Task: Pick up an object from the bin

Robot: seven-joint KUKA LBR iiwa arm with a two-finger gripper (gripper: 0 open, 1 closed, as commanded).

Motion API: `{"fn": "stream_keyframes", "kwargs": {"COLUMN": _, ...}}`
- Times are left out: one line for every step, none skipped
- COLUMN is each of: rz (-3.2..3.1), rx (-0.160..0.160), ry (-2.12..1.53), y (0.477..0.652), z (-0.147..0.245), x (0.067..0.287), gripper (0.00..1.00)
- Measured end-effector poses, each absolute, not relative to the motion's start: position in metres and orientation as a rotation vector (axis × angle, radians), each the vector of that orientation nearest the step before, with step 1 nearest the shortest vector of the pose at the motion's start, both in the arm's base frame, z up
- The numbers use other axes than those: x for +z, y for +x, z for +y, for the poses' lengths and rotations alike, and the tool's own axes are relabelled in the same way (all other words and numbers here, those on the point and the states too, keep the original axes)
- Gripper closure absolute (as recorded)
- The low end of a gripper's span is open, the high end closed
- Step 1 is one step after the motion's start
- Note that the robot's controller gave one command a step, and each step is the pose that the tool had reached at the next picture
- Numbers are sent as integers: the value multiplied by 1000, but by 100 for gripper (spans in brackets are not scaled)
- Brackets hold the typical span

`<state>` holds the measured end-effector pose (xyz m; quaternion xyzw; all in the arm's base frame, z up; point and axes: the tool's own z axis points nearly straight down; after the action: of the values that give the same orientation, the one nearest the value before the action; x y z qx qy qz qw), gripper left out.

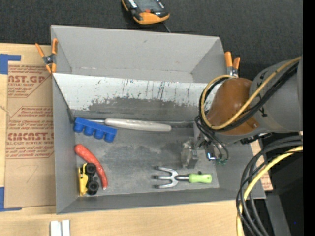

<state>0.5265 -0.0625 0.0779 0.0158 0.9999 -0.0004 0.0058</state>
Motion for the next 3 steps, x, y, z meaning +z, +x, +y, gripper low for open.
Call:
{"fn": "stream_keyframes", "kwargs": {"rz": 3102, "rx": 9, "ry": 291, "y": 576, "z": -15, "x": 139, "gripper": 100}}
{"fn": "stream_keyframes", "kwargs": {"rz": 3132, "rx": -1, "ry": -243, "y": 529, "z": -62, "x": 71, "gripper": 0}}
{"fn": "stream_keyframes", "kwargs": {"rz": 3128, "rx": -1, "ry": -268, "y": 528, "z": -64, "x": 69, "gripper": 0}}
